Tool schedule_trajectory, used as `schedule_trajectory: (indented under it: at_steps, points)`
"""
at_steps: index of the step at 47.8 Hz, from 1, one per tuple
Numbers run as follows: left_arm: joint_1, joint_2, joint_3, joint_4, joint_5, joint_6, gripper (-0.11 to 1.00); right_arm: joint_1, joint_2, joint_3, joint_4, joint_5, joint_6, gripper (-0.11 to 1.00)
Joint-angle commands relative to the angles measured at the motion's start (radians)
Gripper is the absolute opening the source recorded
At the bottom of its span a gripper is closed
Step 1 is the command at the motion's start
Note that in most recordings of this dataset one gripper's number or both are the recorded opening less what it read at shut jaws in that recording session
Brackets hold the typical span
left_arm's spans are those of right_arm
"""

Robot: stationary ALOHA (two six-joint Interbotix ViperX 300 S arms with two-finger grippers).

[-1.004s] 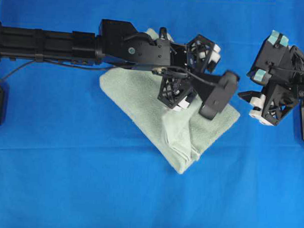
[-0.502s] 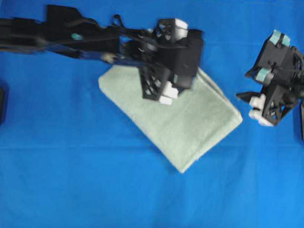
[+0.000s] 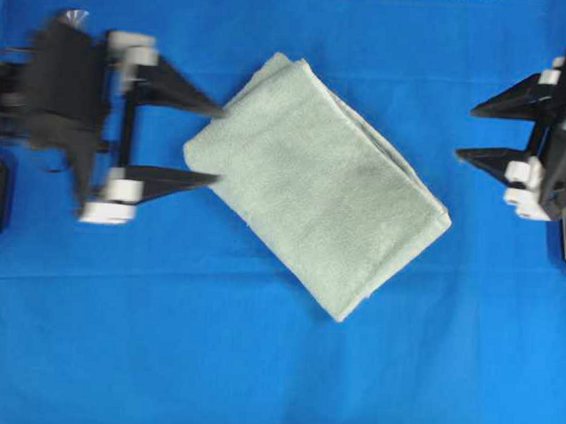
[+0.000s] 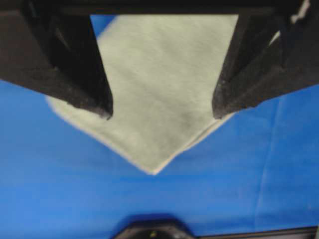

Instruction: Fold a bath towel.

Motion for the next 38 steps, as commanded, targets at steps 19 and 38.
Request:
schedule_trajectory:
  at_steps: [19, 38]
  points:
    - [-0.025, -0.446, 0.357, -0.002, -0.075, -0.038, 0.76, 0.000, -0.199, 0.152, -0.044, -0.118, 0.008, 0.64]
    - [-0.009, -0.591, 0.592, -0.018, -0.179, -0.043, 0.76, -0.086, -0.259, 0.302, -0.041, -0.261, 0.018, 0.64]
